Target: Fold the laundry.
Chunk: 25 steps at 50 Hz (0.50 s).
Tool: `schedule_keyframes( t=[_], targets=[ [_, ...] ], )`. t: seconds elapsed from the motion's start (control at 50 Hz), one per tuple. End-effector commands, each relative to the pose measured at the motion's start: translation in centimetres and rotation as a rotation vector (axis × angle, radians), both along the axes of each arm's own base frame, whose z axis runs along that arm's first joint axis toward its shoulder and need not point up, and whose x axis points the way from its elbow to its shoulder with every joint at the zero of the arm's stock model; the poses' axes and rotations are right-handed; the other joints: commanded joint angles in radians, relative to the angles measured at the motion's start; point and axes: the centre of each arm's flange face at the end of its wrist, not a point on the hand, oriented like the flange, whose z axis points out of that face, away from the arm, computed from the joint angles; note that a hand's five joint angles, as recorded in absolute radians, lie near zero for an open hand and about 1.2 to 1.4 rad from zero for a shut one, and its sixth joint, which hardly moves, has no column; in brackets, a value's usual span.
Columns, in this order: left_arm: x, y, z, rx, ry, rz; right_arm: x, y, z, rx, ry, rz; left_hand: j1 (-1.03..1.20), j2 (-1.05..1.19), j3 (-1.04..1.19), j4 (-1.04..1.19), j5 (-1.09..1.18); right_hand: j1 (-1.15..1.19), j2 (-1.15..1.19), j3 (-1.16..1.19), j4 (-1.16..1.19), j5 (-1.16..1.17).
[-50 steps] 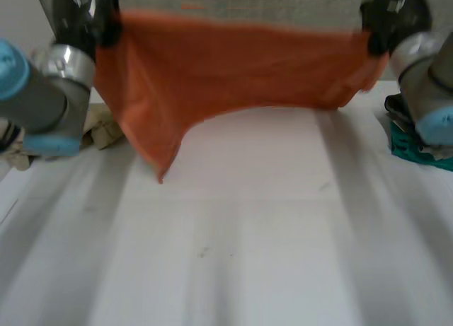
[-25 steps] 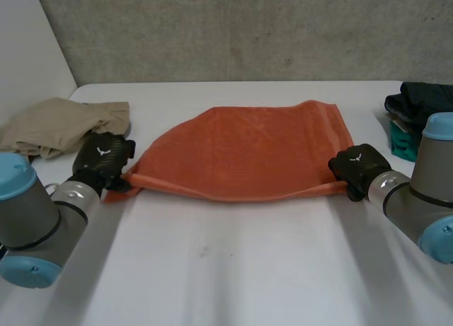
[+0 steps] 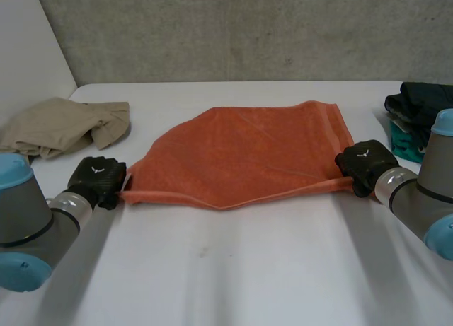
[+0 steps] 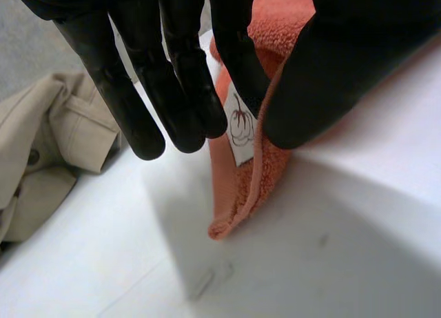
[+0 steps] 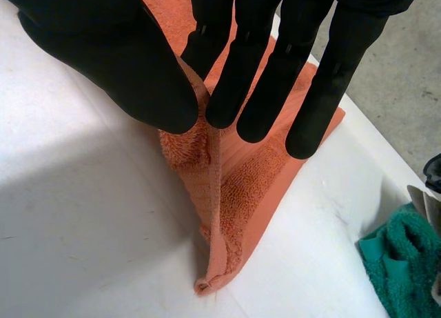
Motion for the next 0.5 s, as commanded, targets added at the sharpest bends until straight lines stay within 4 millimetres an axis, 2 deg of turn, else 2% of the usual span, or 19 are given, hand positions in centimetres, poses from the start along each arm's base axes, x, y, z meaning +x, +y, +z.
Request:
schedule_keyframes(
  t=[0.02,0.06,0.08,0.1,0.14,0.16,0.18,0.22,0.24,0.28,0.32,0.34,0.36,0.42,0.48,0.5],
  targets=[
    [-0.2,-1.1,2.0,-0.066,0.006,0.010,-0.2,0.0,2.4,-0.061,-0.011,-0.010,0.235,0.222,0.227,0.220,0.242,0.270,0.210,0.206,0.197,0.205],
    [-0.2,-0.9,4.1,-0.126,0.015,0.007,-0.6,0.0,3.7,-0.093,-0.012,-0.019,0.235,0.222,0.227,0.220,0.242,0.270,0.210,0.206,0.197,0.205],
    [-0.2,-0.7,5.3,-0.156,0.021,0.007,-1.1,-0.1,5.4,-0.134,-0.013,-0.030,0.235,0.222,0.227,0.220,0.242,0.270,0.210,0.206,0.197,0.205],
    [0.0,-0.2,7.5,-0.214,0.031,0.010,-1.4,0.0,6.4,-0.155,-0.013,-0.038,0.235,0.222,0.227,0.220,0.242,0.270,0.210,0.206,0.197,0.205],
    [0.2,0.4,9.8,-0.274,0.042,0.014,-2.0,0.3,8.2,-0.193,-0.002,-0.046,0.235,0.222,0.227,0.220,0.242,0.270,0.210,0.206,0.197,0.205],
    [0.2,0.8,11.0,-0.307,0.048,0.013,-2.6,0.7,10.2,-0.233,0.015,-0.055,0.235,0.222,0.227,0.220,0.242,0.270,0.210,0.206,0.197,0.205],
    [0.4,1.7,13.6,-0.377,0.062,0.015,-3.0,0.9,11.3,-0.256,0.028,-0.058,0.235,0.222,0.227,0.220,0.242,0.270,0.210,0.206,0.197,0.205],
    [0.6,2.7,16.3,-0.449,0.079,0.015,-3.6,1.5,13.5,-0.302,0.052,-0.067,0.235,0.222,0.227,0.220,0.242,0.270,0.210,0.206,0.197,0.205],
    [0.8,3.9,18.8,-0.518,0.104,0.013,-4.2,2.1,15.9,-0.353,0.077,-0.077,0.235,0.222,0.227,0.220,0.242,0.270,0.210,0.206,0.197,0.205],
    [0.9,4.9,21.0,-0.578,0.128,0.011,-4.6,2.9,18.6,-0.412,0.094,-0.084,0.235,0.222,0.227,0.220,0.242,0.270,0.210,0.206,0.197,0.205],
    [1.2,6.1,23.8,-0.654,0.157,0.012,-4.6,3.4,20.2,-0.442,0.094,-0.085,0.235,0.222,0.227,0.220,0.242,0.270,0.210,0.206,0.197,0.205],
    [1.3,6.4,24.4,-0.670,0.160,0.013,-4.6,3.7,21.6,-0.462,0.093,-0.086,0.235,0.222,0.227,0.220,0.242,0.270,0.210,0.206,0.197,0.205],
    [1.4,6.8,25.3,-0.682,0.164,0.012,-4.6,3.8,22.1,-0.467,0.092,-0.086,0.235,0.222,0.227,0.220,0.242,0.270,0.210,0.206,0.197,0.205],
    [1.5,7.0,25.7,-0.661,0.160,0.016,-4.6,4.3,23.5,-0.470,0.092,-0.082,0.235,0.222,0.227,0.220,0.242,0.270,0.210,0.206,0.197,0.205],
    [1.4,6.4,24.7,-0.583,0.148,0.021,-4.6,4.0,23.5,-0.449,0.094,-0.077,0.235,0.222,0.227,0.220,0.242,0.270,0.210,0.206,0.197,0.205],
    [1.4,5.8,23.8,-0.546,0.144,0.022,-4.5,3.2,22.7,-0.413,0.098,-0.075,0.235,0.222,0.227,0.220,0.242,0.270,0.210,0.206,0.197,0.205]
  ],
)
